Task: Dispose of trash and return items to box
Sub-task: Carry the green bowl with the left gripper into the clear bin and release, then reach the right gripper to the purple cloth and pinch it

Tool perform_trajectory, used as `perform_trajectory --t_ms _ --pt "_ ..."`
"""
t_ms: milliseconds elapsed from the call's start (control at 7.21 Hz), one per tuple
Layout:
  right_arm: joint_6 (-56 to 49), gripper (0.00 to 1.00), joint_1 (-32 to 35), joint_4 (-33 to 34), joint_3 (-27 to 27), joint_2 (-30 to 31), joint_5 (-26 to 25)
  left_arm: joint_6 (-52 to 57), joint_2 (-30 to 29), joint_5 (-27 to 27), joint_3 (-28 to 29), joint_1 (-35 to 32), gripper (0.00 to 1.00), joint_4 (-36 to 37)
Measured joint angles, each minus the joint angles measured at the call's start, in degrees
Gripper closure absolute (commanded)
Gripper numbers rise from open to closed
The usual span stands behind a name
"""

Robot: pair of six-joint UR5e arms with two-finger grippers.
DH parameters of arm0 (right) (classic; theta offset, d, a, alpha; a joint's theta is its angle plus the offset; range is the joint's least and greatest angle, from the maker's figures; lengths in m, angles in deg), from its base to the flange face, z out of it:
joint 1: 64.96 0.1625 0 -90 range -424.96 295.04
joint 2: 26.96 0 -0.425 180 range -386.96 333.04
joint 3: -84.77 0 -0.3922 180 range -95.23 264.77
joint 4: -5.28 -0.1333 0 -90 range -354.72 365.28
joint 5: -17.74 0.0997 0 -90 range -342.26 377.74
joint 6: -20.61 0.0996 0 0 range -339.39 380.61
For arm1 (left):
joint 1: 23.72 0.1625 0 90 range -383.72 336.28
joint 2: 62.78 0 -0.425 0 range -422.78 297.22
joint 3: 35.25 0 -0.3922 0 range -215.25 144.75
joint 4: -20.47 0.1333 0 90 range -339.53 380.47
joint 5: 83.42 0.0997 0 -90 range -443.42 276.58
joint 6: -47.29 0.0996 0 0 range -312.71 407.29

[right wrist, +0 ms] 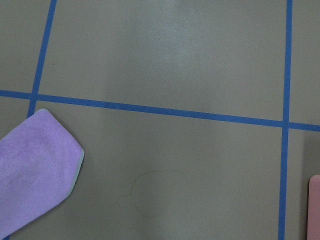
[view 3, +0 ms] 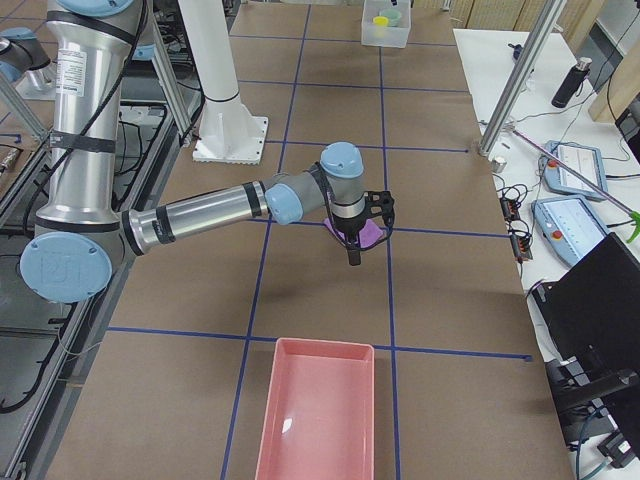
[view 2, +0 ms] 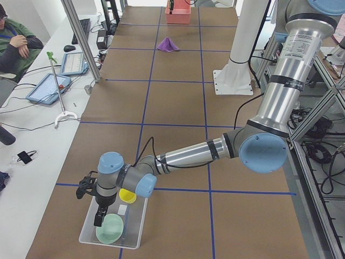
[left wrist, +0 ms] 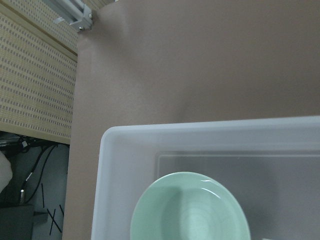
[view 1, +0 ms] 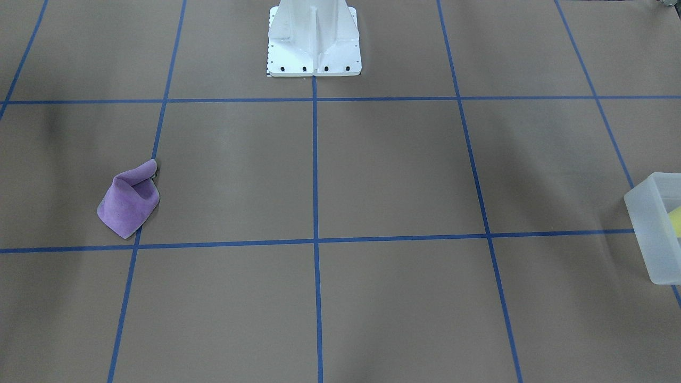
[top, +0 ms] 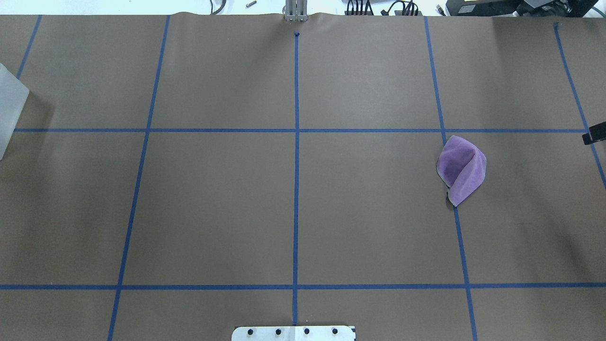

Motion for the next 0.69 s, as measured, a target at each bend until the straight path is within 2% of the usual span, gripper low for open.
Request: perform_trajectory --t_ms 139,416,694 --pt "0.0 0.0 0.0 0.0 0.0 0.0 0.0 1.7 1.1 -3.6 -7.6 -0.6 0.01 8.2" --pt "1.0 0.0 -0.1 0.0 0.0 -0.1 0.1 6.5 7.4 -11.0 -22.9 -1.2 0.01 19.8" --pt "10.5 0.0 -2.7 0.0 0.2 -3.1 -0.4 8.8 15.8 -17.1 -37.1 -1.4 0.01 28.1"
